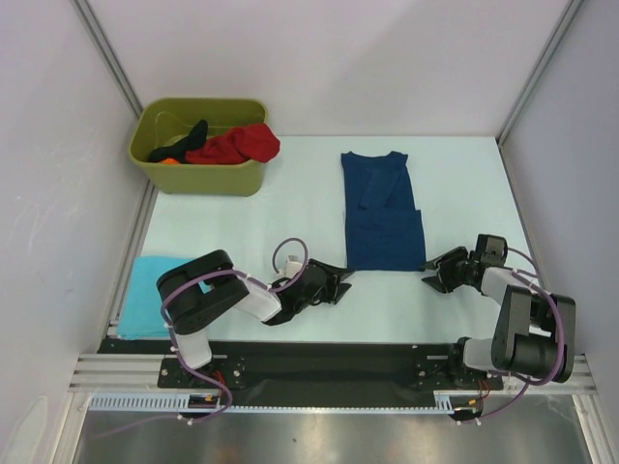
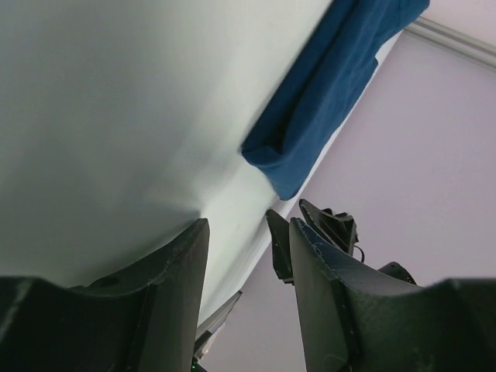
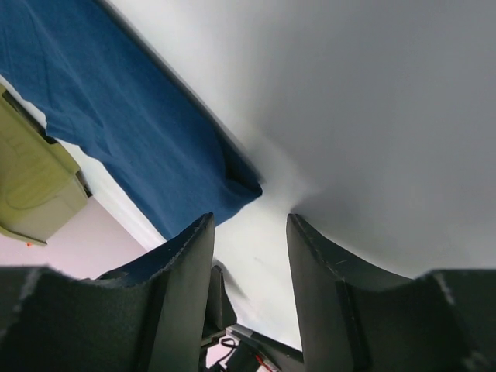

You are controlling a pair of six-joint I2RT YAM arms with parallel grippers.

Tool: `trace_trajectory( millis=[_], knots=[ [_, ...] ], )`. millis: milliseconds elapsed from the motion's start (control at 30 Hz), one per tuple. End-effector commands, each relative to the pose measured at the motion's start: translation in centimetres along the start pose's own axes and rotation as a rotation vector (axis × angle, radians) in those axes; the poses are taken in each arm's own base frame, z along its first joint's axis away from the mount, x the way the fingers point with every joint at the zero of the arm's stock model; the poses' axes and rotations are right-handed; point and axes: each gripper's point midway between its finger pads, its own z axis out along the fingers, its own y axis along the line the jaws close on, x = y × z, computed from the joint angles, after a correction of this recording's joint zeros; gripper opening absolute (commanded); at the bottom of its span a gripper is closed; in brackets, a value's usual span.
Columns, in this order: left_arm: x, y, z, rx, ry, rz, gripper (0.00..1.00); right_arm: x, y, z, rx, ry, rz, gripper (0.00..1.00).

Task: Fold and stack the t-shirts
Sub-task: Fold the tshirt

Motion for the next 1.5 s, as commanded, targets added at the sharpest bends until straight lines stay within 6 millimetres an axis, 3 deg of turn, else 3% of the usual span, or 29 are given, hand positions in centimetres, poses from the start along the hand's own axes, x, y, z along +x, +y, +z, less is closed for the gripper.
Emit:
trace_trajectory(
  millis=[0, 467, 700, 1000, 1100, 1467],
  knots=[
    [-0.1, -0.7, 0.3, 0.028, -0.023, -0.071, 0.52, -1.1, 2.1, 0.1, -0.072, -0.011, -0.078, 0.49],
    [-1.1, 0.3, 2.8, -0.013, -0.087, -0.107, 0.55, -2.0, 2.8, 1.2, -0.086, 0.014, -0.102, 0.51],
    [-2.1, 0.6, 2.7, -0.081, -0.155, -0.165, 0.5, -2.3, 3.0, 1.2, -0.087, 0.008, -0.108, 0.51],
    [-3.3, 0.6, 2.6, -0.104, -0.231, -0.229, 0.5, -2.2, 2.8, 1.3, -0.084, 0.012, -0.109, 0.51],
    [-4.0, 1.6, 2.5, -0.119, -0.248, -0.241, 0.5, -2.3, 2.5, 1.4, -0.074, 0.008, -0.098, 0.51],
    [-4.3, 1.9, 3.1, -0.128, -0.258, -0.265, 0.44, -2.2, 1.6, 1.4, -0.028, 0.005, -0.074, 0.52]
  ],
)
